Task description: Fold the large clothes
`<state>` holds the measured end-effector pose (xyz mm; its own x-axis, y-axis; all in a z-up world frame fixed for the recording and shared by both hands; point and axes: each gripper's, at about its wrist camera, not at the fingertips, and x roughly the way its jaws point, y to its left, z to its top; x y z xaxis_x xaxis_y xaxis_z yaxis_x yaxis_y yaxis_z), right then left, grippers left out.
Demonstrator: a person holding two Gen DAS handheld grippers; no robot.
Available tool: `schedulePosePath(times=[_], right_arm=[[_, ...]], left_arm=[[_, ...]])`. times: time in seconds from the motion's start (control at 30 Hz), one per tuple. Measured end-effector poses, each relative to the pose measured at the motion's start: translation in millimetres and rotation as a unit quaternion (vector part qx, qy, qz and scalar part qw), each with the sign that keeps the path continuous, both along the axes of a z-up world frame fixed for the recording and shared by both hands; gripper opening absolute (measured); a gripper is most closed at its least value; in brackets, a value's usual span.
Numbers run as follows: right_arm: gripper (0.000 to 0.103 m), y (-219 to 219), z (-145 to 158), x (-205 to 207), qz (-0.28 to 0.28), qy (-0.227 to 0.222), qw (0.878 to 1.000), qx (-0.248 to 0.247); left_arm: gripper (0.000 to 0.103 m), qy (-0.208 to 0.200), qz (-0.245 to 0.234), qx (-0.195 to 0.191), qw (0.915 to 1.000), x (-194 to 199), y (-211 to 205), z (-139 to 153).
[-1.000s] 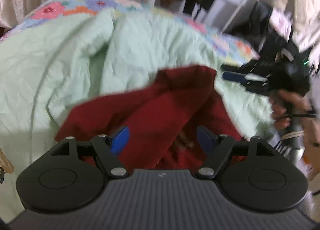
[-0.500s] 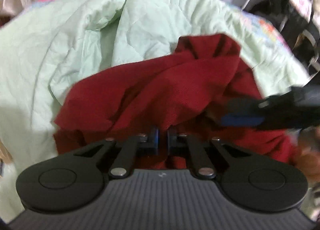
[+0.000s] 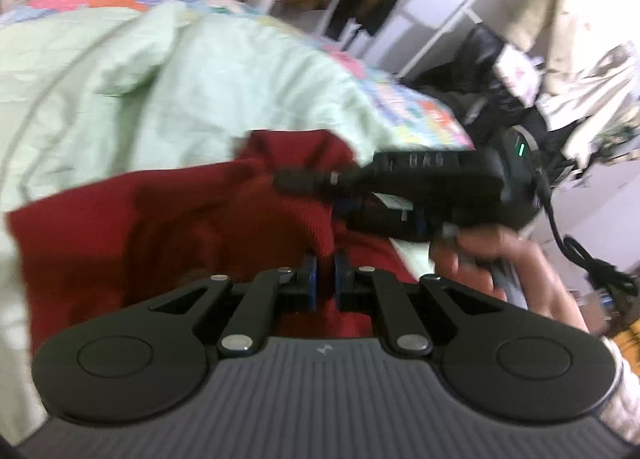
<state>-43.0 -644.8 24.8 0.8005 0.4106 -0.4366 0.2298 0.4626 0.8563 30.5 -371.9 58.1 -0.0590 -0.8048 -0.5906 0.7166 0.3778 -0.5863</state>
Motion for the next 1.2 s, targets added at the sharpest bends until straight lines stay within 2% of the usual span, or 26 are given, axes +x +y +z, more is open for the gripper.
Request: schedulePosePath(times=[0.03, 0.07, 0.1, 0.13, 0.2, 0.27, 0.4, 0.47, 0.6, 0.63, 0.7, 0.73, 0.83, 0.87, 0.9, 0.93, 0.97, 1.07, 1.2], right_arm=[[0.008, -9, 19, -5, 0.009, 0.001, 0.999, -0.042], [0.007, -19, 30, -12, 0.010, 0.010, 0.998, -0.055], [0.007, -30, 40, -21, 0.010, 0.022, 0.998, -0.062], [0.007, -44, 47, -32, 0.007, 0.033, 0.997, -0.064], [0.007, -62, 50, -51, 0.001, 0.054, 0.996, -0.075], [0.008, -78, 44, -74, -0.015, 0.077, 0.993, -0.093], [0.021, -93, 11, -105, -0.039, 0.074, 0.993, -0.083], [0.028, -89, -7, -114, -0.038, 0.060, 0.995, -0.075], [0.048, -67, -37, -120, -0.021, 0.022, 0.997, -0.069], [0.051, -61, -41, -120, -0.016, 0.020, 0.996, -0.088], [0.055, -47, -41, -112, -0.001, 0.022, 0.988, -0.156], [0.055, -39, -39, -104, 0.016, 0.020, 0.980, -0.196], [0.056, -14, -31, -82, 0.069, 0.007, 0.961, -0.268], [0.052, -9, -31, -78, 0.083, 0.007, 0.957, -0.278], [0.031, -4, -32, -75, 0.094, 0.007, 0.953, -0.287], [0.016, -2, -31, -72, 0.104, 0.006, 0.952, -0.289], [0.006, -1, -30, -70, 0.113, 0.004, 0.951, -0.288], [0.006, -8, -6, -81, 0.123, -0.067, 0.967, -0.214], [0.005, -29, 25, -105, 0.087, -0.141, 0.976, -0.140]], left_arm=[[0.027, 0.006, -0.001, -0.010, 0.9999, -3, -2, 2], [0.036, 0.007, 0.001, -0.016, 0.9998, -4, -2, 4], [0.049, 0.003, 0.009, -0.023, 0.9997, -6, -1, 5], [0.053, -0.003, 0.017, -0.029, 0.9994, -7, 0, 7], [0.054, -0.010, 0.026, -0.030, 0.9991, -7, -2, 5], [0.054, -0.007, 0.041, -0.011, 0.9991, -2, -12, -3], [0.054, 0.012, 0.065, 0.009, 0.9977, 9, -35, -21], [0.059, 0.033, 0.072, 0.009, 0.9968, 20, -48, -34], [0.060, 0.143, 0.099, -0.001, 0.9848, 45, -74, -67], [0.060, 0.167, 0.104, -0.005, 0.9805, 49, -82, -75], [0.060, 0.171, 0.110, 0.007, 0.9791, 51, -96, -81], [0.060, 0.171, 0.118, 0.015, 0.9781, 52, -104, -84], [0.063, 0.195, 0.141, 0.015, 0.9706, 53, -111, -91], [0.063, 0.202, 0.147, 0.013, 0.9683, 54, -113, -93], [0.064, 0.203, 0.147, 0.010, 0.9679, 55, -116, -94], [0.065, 0.201, 0.144, 0.011, 0.9689, 55, -120, -95], [0.065, 0.194, 0.136, 0.016, 0.9713, 56, -128, -96], [0.065, 0.192, 0.122, 0.034, 0.9733, 59, -147, -100], [0.069, 0.202, 0.111, 0.041, 0.9721, 58, -167, -101]])
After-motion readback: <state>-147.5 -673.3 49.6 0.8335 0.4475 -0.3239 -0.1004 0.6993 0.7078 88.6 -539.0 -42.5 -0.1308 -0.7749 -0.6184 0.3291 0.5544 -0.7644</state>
